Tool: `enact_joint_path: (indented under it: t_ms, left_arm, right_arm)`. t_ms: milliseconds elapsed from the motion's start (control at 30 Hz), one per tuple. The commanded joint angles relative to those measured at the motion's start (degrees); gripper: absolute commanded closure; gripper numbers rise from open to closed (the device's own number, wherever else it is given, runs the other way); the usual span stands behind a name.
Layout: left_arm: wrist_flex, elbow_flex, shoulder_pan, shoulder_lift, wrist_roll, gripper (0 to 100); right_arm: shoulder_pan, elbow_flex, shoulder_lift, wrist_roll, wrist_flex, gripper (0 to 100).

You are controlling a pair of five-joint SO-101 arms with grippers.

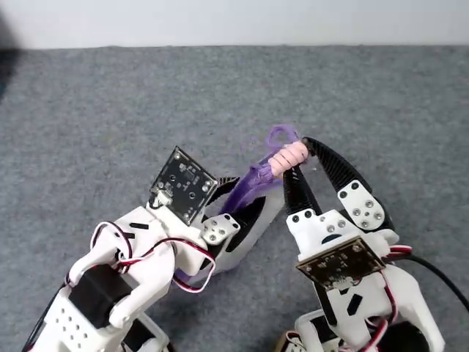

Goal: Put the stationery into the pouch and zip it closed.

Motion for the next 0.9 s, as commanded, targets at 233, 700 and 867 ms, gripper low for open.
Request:
enact_joint_path:
  t_ms: [233,700,867]
  left_arm:
    - [0.53,-3.56,1.14,-0.44,0.88,94]
    - [2.2,-4.09,1.49,-0.62,0.88,99]
    - [2.99,-5.32,-2.81,-0.7,0.88,99]
  right_arm:
    - [0.66,-2.9,-0.66,-0.88,-0.31,99.1]
    - [2.15,-3.16,-0.66,-0.44,1.45,99.1]
    - [11.82,-2.9,-0.66,-0.88,15.25,98.9]
